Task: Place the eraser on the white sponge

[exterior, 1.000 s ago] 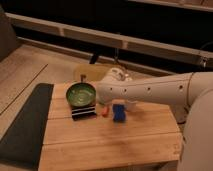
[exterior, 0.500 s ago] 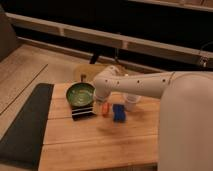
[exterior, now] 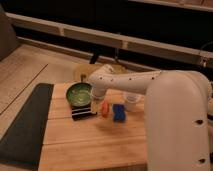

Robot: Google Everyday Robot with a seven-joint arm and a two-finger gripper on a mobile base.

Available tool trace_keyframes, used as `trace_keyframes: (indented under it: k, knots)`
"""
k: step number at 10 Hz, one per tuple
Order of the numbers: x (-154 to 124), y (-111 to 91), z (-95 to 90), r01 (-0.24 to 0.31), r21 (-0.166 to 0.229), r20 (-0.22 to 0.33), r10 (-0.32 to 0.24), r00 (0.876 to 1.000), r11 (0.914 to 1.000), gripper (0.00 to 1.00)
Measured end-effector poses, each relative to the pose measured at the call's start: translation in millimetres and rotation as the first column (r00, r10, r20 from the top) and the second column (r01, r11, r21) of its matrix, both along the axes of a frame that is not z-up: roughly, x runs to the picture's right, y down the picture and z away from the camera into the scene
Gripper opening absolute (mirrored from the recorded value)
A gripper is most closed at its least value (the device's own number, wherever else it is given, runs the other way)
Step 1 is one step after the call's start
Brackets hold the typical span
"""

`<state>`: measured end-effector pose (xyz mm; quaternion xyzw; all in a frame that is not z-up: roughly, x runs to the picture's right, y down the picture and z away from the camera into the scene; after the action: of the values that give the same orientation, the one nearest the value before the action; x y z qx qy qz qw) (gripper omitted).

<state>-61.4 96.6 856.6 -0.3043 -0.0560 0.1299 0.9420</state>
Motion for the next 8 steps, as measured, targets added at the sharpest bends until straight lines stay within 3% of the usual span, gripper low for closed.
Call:
trace_keyframes:
  k: [4, 8]
  knots:
    - [-3.1, 18.1, -5.8, 0.037, -0.003, 0.001, -0.037, 0.999, 0.9993, 0.65]
    - [2.7, 23.6, 3.5, 0.066, 0.018, -0.031, -0.066, 0.997, 0.9976, 0.65]
